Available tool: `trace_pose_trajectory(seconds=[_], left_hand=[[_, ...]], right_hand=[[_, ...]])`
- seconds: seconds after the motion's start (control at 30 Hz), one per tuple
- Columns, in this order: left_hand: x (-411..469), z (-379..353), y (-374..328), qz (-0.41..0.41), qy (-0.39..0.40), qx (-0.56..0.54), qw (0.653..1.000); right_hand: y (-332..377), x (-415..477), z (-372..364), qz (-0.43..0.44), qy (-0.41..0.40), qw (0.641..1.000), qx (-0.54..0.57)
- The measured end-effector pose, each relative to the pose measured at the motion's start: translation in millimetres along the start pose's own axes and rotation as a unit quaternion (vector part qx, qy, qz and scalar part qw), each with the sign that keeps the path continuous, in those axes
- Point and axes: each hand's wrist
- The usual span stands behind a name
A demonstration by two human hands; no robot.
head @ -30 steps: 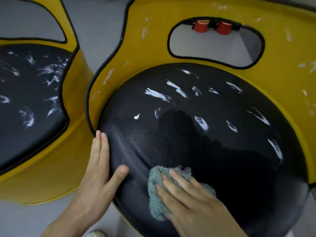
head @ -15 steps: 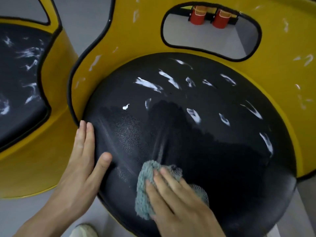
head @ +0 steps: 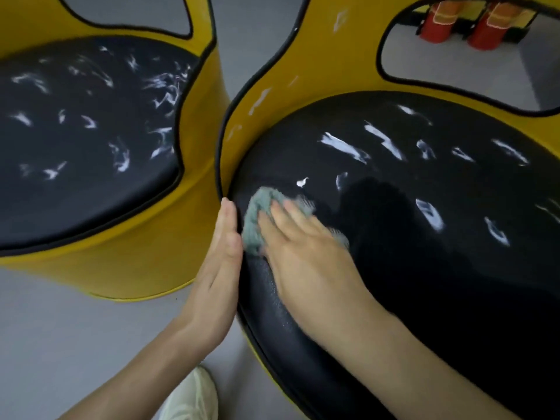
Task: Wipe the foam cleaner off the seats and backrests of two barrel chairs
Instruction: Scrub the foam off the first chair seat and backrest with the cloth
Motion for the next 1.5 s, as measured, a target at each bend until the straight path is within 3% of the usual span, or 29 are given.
trace_pose_trajectory(seconds=[0.2,0.43,0.5,0.7,0.83,1.0,1.13,1.33,1.43,1.5], left_hand=[[-2,-4,-2,-0.003,0.012,0.051,0.999],[-3,-2,-2,-0.006,0.015,0.056,0.998],[-2,-3,-2,-0.003,0.011,0.069,0.998],[-5,-7,-5,0.003,0.015,0.179,0.984],[-9,-9,-12,0.024,0.022,0.229,0.973],[-12,-9,-21,0.052,0.036,0.245,0.968],[-12,-9,-23,0.061,0.046,0.271,0.96],[-10,-4,-20,0.054,0.051,0.317,0.946],[0,-3,-8,0.029,0.034,0.359,0.932],[6,-2,2,0.015,0.019,0.37,0.929]], right_hand=[[-4,-106,-18,0.058,-0.063,0.996,0.006],[-6,22,9,0.028,0.01,0.999,0.016],[-8,24,10,0.027,0.009,0.999,0.019],[-51,-143,-16,0.034,0.005,0.999,-0.011],[-105,-186,-21,0.015,0.012,0.999,-0.026],[-84,-101,1,-0.045,-0.045,0.998,0.008],[-70,-32,13,-0.066,-0.009,0.997,0.038],[-49,-164,-1,-0.01,0.006,0.999,0.032],[-91,-209,0,-0.074,-0.024,0.997,-0.006],[-131,-224,10,-0.194,-0.02,0.981,-0.012]])
Point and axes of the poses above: each hand's wrist, its own x-axis towards the middle knuckle, its own z-axis out of the back of the hand, y = z × x, and after that the axes turned 10 degrees about y, right-handed
